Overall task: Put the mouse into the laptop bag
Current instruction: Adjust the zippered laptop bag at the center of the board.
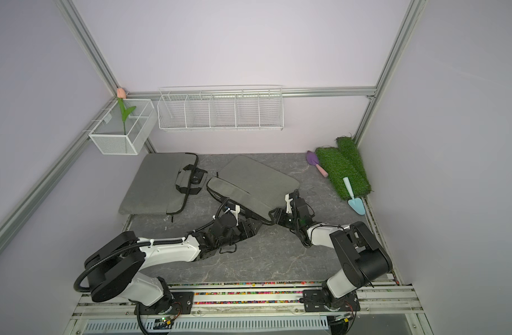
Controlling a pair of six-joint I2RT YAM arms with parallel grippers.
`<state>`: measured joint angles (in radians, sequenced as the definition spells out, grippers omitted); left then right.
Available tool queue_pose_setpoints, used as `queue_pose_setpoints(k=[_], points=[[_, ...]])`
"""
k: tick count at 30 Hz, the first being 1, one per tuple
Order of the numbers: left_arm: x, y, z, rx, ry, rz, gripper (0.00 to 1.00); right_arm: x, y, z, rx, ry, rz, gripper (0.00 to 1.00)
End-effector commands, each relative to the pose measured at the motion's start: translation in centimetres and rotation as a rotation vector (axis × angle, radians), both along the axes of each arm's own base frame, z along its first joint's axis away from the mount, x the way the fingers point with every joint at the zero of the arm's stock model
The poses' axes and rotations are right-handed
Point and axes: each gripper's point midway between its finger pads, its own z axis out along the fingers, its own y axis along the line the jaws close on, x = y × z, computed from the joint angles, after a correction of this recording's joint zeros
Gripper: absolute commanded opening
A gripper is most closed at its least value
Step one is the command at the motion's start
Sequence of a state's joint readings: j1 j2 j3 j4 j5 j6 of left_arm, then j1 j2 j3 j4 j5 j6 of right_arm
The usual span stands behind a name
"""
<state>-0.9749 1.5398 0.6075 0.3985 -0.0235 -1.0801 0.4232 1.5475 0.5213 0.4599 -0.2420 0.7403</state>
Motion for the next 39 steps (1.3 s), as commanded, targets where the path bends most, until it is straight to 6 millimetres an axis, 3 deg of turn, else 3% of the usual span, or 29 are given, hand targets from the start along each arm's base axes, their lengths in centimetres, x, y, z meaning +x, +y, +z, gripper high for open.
queue_pose_setpoints(k=[1,7,10,13,19,26,31,39], points=[[2.1,-1.4,2.8,-0.183,-0.035,0.089,0.86,0.3,0.1,0.8,0.007,-0.025,-0.021,0.56],[3.4,-1.1,1.5,-0.238,-0.01,0.137,0.86,0.3,0.7,0.7,0.023,-0.012,-0.025,0.39],[3.8,-1.6,1.2,-0.257,-0.003,0.139,0.85,0.4,1.1,1.4,0.061,-0.019,-0.025,0.26],[4.2,-1.3,0.5,-0.276,0.016,0.157,0.84,0.4,1.5,2.3,0.095,-0.027,-0.025,0.2],[4.1,0.5,-0.2,-0.271,0.039,0.209,0.85,0.5,1.4,4.5,0.127,-0.054,-0.047,0.14],[4.6,-0.4,-0.9,-0.318,0.067,0.197,0.84,-0.6,1.5,7.9,0.153,-0.1,-0.038,0.13],[6.0,-0.9,-0.5,-0.415,0.078,0.198,0.8,-1.4,1.2,7.9,0.142,-0.105,-0.042,0.13],[7.3,-1.5,2.0,-0.427,0.044,0.219,0.73,-1.3,1.6,7.2,0.15,-0.09,-0.035,0.13]])
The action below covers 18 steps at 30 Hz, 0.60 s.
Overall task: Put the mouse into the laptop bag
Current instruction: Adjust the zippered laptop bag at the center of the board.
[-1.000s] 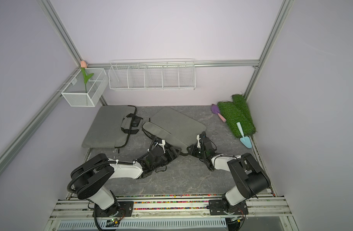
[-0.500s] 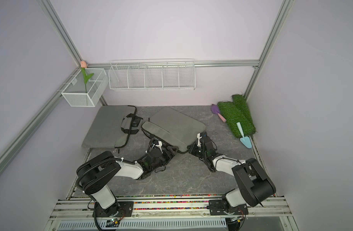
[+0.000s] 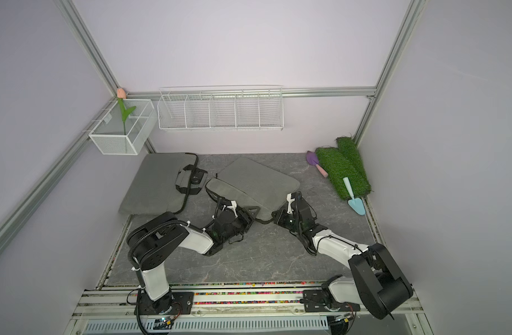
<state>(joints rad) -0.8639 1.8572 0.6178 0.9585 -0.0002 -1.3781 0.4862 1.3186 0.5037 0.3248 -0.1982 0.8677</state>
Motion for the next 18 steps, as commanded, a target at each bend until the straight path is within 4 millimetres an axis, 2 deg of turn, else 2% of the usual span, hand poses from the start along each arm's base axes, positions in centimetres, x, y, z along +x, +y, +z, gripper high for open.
queue_pose_setpoints(k=[1,3,4,5,7,10,11,15,18], points=[[0.9,-0.3,2.8,-0.051,-0.036,0.024,0.71,0.9,0.9,2.6,0.065,-0.089,0.005,0.12],[1.0,-0.3,3.2,-0.045,-0.039,0.026,0.68,0.9,1.1,2.9,0.075,-0.093,0.013,0.13],[1.1,-0.4,3.0,-0.038,-0.036,0.028,0.62,0.9,1.1,3.0,0.077,-0.096,0.014,0.13],[1.2,-0.5,2.9,-0.034,-0.031,0.029,0.54,0.8,1.1,3.1,0.077,-0.096,0.014,0.13],[1.4,-0.7,2.3,-0.03,-0.019,0.032,0.32,0.8,1.0,3.2,0.067,-0.102,0.02,0.15],[1.5,-1.1,2.0,-0.033,-0.006,0.027,0.04,0.6,0.9,2.9,0.028,-0.118,0.037,0.26],[1.5,-1.2,2.2,-0.034,-0.01,0.021,0.0,0.6,0.9,2.9,0.016,-0.137,0.05,0.31],[1.4,-1.1,3.4,-0.002,-0.023,0.009,0.0,0.6,0.8,2.2,-0.049,-0.198,0.105,0.52],[1.4,-0.3,4.5,0.035,-0.04,0.028,0.0,0.3,1.6,2.5,0.024,-0.248,0.167,0.65]])
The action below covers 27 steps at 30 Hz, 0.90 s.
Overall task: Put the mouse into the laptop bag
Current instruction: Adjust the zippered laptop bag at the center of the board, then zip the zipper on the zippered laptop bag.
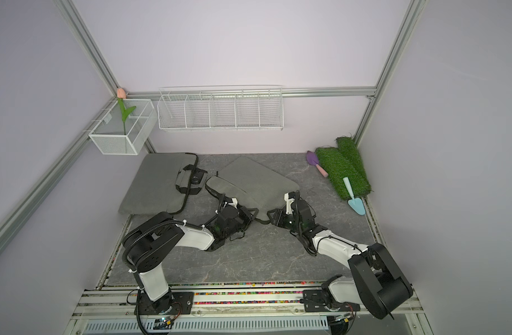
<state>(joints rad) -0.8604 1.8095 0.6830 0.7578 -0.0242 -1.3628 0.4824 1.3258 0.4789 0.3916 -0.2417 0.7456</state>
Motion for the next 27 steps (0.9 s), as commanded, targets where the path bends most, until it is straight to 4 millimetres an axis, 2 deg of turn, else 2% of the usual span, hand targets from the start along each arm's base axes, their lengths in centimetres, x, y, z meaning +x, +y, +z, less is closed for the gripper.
queue_pose_setpoints(k=[1,3,6,12,18,24,27], points=[[0.7,-0.2,5.1,-0.036,-0.089,0.009,0.0,0.3,1.6,2.5,0.086,-0.159,0.108,0.68],[0.7,-0.2,6.1,-0.029,-0.104,0.001,0.0,-0.1,2.4,2.8,0.117,-0.185,0.154,0.71],[0.7,-0.2,7.5,0.001,-0.118,-0.01,0.0,-0.5,2.1,2.6,0.112,-0.207,0.157,0.74],[1.1,-0.3,8.9,0.039,-0.146,-0.014,0.0,-2.1,1.9,3.0,0.089,-0.257,0.2,0.77],[1.3,0.3,11.1,0.073,-0.183,-0.005,0.0,-3.0,0.0,1.7,0.007,-0.239,0.148,0.78],[1.3,0.0,12.1,0.065,-0.193,-0.019,0.0,-4.1,-0.5,1.8,0.003,-0.252,0.151,0.77],[1.4,-0.2,12.3,0.056,-0.197,-0.02,0.0,-4.6,0.2,2.3,0.026,-0.277,0.2,0.76]])
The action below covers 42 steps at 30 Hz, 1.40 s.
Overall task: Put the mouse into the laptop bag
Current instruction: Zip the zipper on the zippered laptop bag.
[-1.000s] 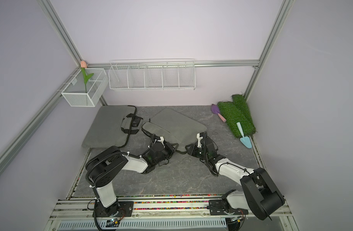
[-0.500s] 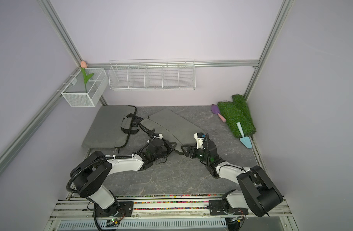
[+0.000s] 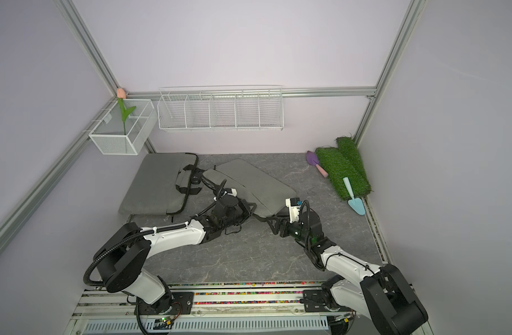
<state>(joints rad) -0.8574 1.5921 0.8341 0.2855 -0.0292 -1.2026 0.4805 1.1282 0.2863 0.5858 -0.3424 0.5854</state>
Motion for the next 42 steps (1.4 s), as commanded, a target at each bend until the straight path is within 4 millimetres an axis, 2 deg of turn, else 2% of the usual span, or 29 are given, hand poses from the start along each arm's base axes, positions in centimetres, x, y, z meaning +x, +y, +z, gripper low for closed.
queue_pose_setpoints(k=[1,12,16,22,36,42], points=[[1.7,-1.0,6.9,-0.13,-0.156,0.018,0.0,-0.9,0.6,-0.5,-0.007,-0.01,0.061,0.76],[1.6,-0.9,8.5,-0.135,-0.176,0.015,0.0,0.1,3.8,-1.7,0.113,-0.002,0.185,0.7],[1.6,-1.0,8.5,-0.133,-0.175,0.012,0.0,0.3,4.3,-1.2,0.154,-0.031,0.201,0.69],[1.7,-1.2,8.0,-0.136,-0.168,0.009,0.0,0.4,3.9,-1.0,0.108,-0.03,0.184,0.62],[1.8,-1.3,7.8,-0.147,-0.162,0.013,0.0,0.2,2.5,-2.1,0.024,-0.001,0.125,0.31],[1.8,-1.3,8.1,-0.152,-0.169,0.015,0.0,-0.4,1.6,-2.1,-0.018,-0.01,0.1,0.3]])
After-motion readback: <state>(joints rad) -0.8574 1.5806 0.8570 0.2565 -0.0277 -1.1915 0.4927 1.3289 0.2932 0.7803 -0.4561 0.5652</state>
